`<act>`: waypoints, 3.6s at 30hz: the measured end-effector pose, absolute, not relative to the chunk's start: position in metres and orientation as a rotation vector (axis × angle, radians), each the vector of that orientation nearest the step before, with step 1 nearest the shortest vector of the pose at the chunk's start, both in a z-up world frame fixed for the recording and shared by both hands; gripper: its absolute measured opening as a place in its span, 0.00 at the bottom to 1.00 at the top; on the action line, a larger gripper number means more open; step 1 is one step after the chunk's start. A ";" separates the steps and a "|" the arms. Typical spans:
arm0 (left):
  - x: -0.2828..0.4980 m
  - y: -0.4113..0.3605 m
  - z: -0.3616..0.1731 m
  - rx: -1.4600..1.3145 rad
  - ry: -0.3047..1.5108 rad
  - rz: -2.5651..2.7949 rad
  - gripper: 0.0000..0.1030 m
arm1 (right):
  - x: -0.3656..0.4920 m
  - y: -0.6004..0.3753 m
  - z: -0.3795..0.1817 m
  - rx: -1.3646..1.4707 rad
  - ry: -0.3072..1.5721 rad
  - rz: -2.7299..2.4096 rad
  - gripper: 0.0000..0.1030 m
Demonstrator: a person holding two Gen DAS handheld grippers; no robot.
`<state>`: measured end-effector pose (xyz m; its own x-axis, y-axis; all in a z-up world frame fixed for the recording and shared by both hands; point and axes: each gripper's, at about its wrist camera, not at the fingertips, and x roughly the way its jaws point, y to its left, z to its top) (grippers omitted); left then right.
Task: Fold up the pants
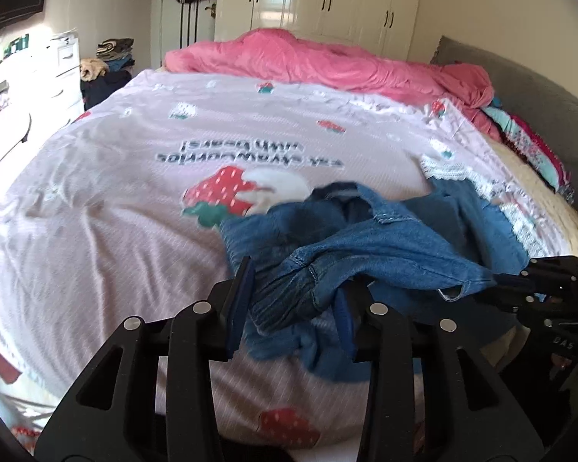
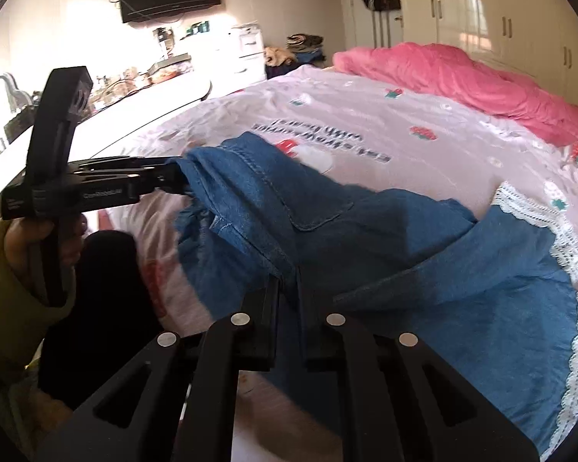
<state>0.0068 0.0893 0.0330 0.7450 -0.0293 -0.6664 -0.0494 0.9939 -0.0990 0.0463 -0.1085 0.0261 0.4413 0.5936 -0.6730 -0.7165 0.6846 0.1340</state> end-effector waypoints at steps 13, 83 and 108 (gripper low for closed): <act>-0.001 0.091 0.016 -0.096 0.816 0.050 0.40 | 0.027 -0.103 0.004 -0.230 0.849 0.867 0.10; 0.047 -0.054 0.027 -0.136 0.889 -0.424 0.53 | 0.085 -0.293 0.035 0.193 0.735 0.331 0.53; 0.093 -0.102 -0.021 -0.226 0.916 -0.664 0.01 | 0.259 -0.187 0.006 -0.063 1.002 0.321 0.53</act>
<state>0.0927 -0.1020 -0.0208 0.4279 -0.6182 -0.6593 0.4334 0.7805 -0.4506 0.2591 -0.1869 0.0063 0.4961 0.2360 -0.8356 -0.2935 0.9513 0.0944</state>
